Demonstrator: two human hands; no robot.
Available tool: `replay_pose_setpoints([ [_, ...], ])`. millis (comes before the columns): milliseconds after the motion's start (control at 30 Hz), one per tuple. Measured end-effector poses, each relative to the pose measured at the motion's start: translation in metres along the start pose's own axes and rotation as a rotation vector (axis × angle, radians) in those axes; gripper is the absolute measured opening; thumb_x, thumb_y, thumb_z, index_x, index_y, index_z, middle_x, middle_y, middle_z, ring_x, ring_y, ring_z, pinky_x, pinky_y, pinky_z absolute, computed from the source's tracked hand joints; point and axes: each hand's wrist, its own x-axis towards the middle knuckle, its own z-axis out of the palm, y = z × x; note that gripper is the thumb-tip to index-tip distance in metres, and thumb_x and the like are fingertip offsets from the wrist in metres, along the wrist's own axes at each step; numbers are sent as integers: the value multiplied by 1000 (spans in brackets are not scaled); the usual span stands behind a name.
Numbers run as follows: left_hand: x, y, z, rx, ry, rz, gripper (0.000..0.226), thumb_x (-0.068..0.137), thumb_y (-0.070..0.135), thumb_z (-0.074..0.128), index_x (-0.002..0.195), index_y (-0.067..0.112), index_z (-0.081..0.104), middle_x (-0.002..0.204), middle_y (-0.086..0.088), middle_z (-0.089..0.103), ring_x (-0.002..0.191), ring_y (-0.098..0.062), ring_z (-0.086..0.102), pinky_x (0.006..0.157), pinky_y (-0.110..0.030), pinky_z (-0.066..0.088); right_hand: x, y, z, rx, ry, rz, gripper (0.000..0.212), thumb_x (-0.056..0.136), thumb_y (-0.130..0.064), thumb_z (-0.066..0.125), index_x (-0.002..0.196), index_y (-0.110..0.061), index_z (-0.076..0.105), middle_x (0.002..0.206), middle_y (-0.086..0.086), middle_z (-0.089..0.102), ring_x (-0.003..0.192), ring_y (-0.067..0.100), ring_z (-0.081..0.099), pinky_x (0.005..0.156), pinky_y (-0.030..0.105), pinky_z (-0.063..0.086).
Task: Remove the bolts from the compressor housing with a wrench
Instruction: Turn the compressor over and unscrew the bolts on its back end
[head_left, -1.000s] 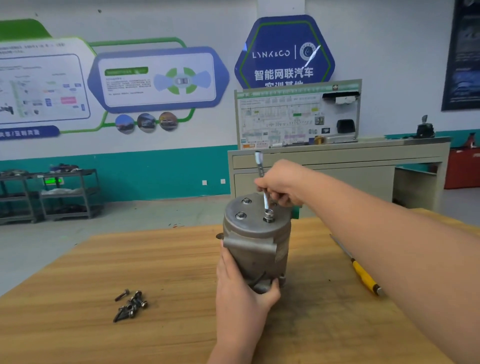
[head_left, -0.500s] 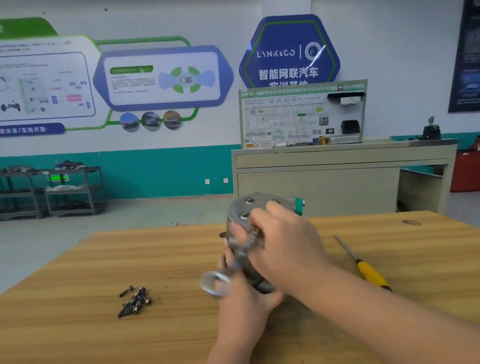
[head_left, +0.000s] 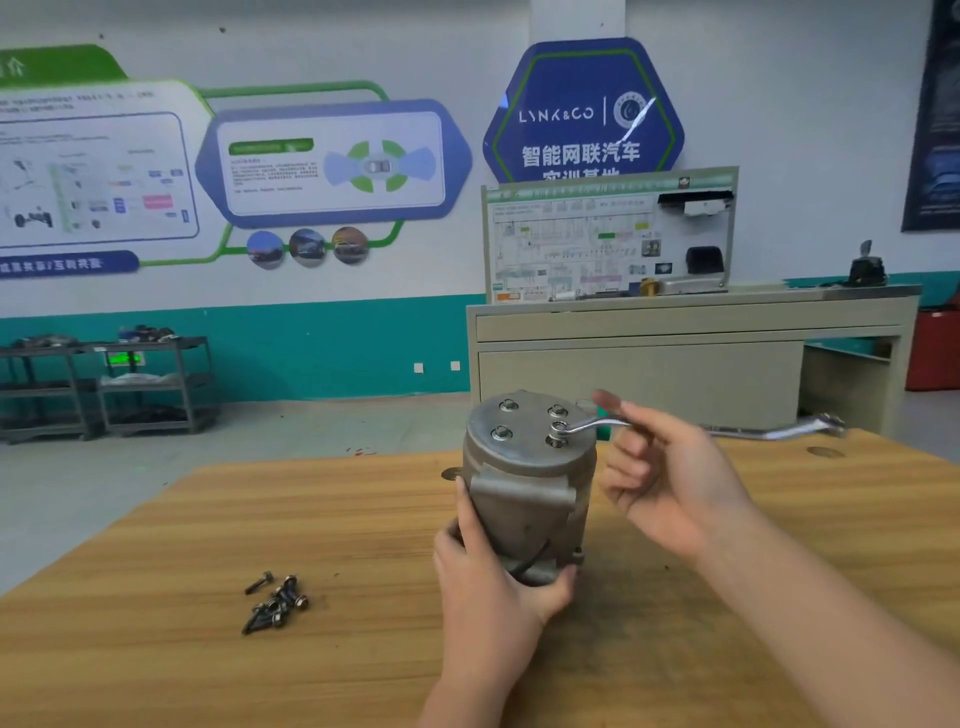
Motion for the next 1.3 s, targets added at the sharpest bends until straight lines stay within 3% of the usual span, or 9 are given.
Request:
replay_pose_setpoints([
  [133,0,-1,1,-74,-7,9,138,47,58,79,153,24,-3,106,9,22,110,-13,37,94,-16,27,29,-25,8,-87,148,158,25,95,-10,52,70,-12,48,39,-5,41,27,2,36,28,12,27],
  [333,0,-4,2,-80,1,11,140,47,59,78,152,24,-7,110,6,23,113,-14,33,101,-22,28,66,-41,46,-788,176,263,17,94,-12,59,78,-8,58,39,-5,46,28,1,38,28,12,28],
  [533,1,-6,-2,-88,-8,-30,142,46,59,79,152,25,-9,109,9,20,112,-11,30,99,-20,27,67,-23,97,-1769,21,20,30,96,-24,57,69,-11,51,58,0,46,44,10,39,39,19,33],
  [667,-1,-4,-1,-83,-2,-35,141,48,58,80,153,22,-7,108,9,21,108,-7,26,97,-17,24,56,3,120,-2208,-163,-248,11,95,-15,50,93,-9,59,75,0,49,57,12,42,47,20,34],
  [800,1,-4,-2,-80,23,-33,140,50,49,87,153,15,0,111,3,26,114,-16,33,101,-22,29,33,28,108,-2194,-172,-444,20,95,-30,53,107,-18,64,97,2,63,85,22,57,73,32,50],
  [967,1,-2,-6,-83,0,-70,129,44,65,72,149,20,13,117,3,30,115,-19,37,104,-34,39,-16,32,80,-2131,-253,-741,28,90,-57,46,82,-30,49,82,-7,51,77,16,51,56,29,38],
  [1100,3,0,-1,43,-23,75,95,62,75,39,144,30,26,133,19,36,120,-6,33,99,-15,19,-42,34,48,-1907,-190,-693,38,81,-73,37,84,-35,40,83,-12,41,70,4,44,54,22,30],
  [1167,4,2,1,106,-43,18,105,60,79,31,150,27,17,132,8,36,117,-14,38,93,-20,24,-49,29,34,-1755,-176,-662,52,71,-82,29,94,-39,47,89,-19,45,78,-1,49,61,19,36],
  [1300,-1,2,-1,-24,-4,-56,136,46,74,64,153,24,-4,111,6,24,115,-19,35,104,-30,35,-49,22,4,-1217,-116,-612,43,80,-69,41,98,-39,66,88,-16,64,75,-2,60,62,11,44],
])
